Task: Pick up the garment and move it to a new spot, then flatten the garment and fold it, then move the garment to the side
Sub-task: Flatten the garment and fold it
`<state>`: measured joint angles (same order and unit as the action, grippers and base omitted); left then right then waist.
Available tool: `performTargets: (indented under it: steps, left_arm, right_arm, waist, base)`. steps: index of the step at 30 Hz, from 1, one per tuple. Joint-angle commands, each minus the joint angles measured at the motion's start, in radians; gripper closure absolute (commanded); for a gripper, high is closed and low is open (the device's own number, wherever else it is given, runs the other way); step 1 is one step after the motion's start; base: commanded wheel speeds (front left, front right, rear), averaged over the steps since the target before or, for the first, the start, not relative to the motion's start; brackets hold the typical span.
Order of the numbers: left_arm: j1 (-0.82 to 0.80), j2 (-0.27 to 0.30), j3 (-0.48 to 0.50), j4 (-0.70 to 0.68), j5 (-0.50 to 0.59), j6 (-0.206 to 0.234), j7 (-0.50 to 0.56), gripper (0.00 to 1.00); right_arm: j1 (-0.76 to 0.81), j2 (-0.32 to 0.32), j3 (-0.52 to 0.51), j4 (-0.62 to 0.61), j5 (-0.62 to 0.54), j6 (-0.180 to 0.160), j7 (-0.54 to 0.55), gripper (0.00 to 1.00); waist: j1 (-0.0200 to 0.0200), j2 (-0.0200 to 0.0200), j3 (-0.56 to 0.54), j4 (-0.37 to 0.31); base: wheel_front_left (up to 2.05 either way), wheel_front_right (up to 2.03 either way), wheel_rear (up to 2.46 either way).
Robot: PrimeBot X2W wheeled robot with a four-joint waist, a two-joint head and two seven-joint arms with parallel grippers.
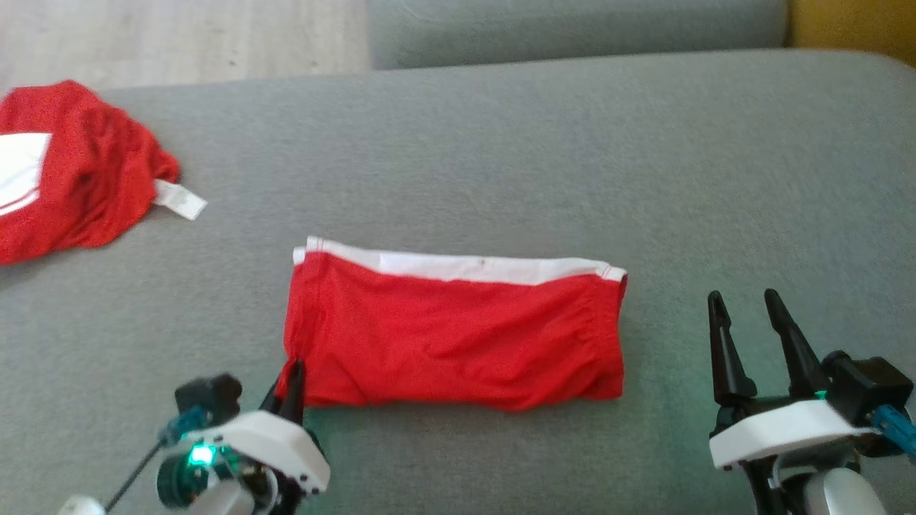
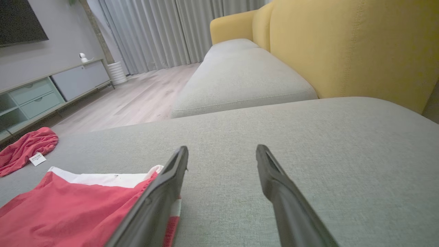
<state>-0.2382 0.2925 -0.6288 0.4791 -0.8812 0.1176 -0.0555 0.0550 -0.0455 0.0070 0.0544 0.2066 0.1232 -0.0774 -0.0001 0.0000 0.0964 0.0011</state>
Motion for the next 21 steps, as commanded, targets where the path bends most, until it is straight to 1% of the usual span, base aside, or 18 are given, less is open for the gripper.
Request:
performTargets:
  steps: [1,6,7,8,9,10,11,16,21]
  left_arm:
    - [-0.014,0.008,0.052,-0.042,-0.012,0.014,-0.02,1.0]
    - [0.03,-0.01,0.062,-0.068,-0.032,0.034,-0.039,1.0]
    - [0.037,-0.014,0.063,-0.072,-0.033,0.038,-0.044,0.96]
    - [0.041,-0.017,0.063,-0.073,-0.033,0.041,-0.048,0.83]
    - [0.045,-0.019,0.063,-0.075,-0.03,0.045,-0.056,0.62]
    - [0.047,-0.021,0.064,-0.076,-0.029,0.048,-0.064,0.29]
    - [0.048,-0.023,0.063,-0.077,-0.027,0.048,-0.069,0.0]
    - [0.028,-0.008,0.059,-0.092,0.023,0.057,-0.131,0.0]
    - [0.017,0.019,0.055,-0.155,0.082,0.065,-0.171,0.0]
  right_arm:
    - [-0.013,-0.005,0.018,-0.025,-0.008,0.008,0.004,0.0]
    - [-0.009,-0.005,0.02,-0.013,-0.009,0.008,0.015,0.0]
    - [-0.009,-0.005,0.022,-0.01,-0.011,0.008,0.017,0.0]
    - [-0.009,-0.005,0.023,-0.008,-0.012,0.008,0.019,0.0]
    - [-0.008,-0.005,0.023,-0.006,-0.012,0.008,0.02,0.0]
    - [-0.008,-0.005,0.024,-0.004,-0.013,0.008,0.022,0.0]
    - [-0.008,-0.005,0.024,-0.002,-0.013,0.008,0.024,0.0]
    - [-0.008,-0.005,0.018,0.008,-0.018,0.008,0.034,0.0]
    - [-0.009,-0.005,0.025,0.016,-0.014,0.008,0.057,0.0]
  waist:
    - [0.0001,0.0,-0.027,0.031]
    - [0.0001,0.0,-0.04,0.047]
    - [0.0001,0.0,-0.042,0.049]
    - [0.0001,0.0,-0.045,0.051]
    - [0.0001,0.0,-0.047,0.052]
    - [0.0001,0.0,-0.049,0.054]
    - [0.0001,0.0,-0.05,0.055]
    - [0.0001,0.0,-0.069,0.067]
    - [0.0001,0.0,-0.093,0.095]
  base:
    - [0.0,0.0,0.0]
    - [0.0,0.0,0.0]
    - [0.0,0.0,0.0]
    - [0.0,0.0,0.0]
    - [0.0,0.0,0.0]
    - [0.0,0.0,0.0]
    - [0.0,0.0,0.0]
    - [0.0,0.0,0.0]
    - [0.0,0.0,0.0]
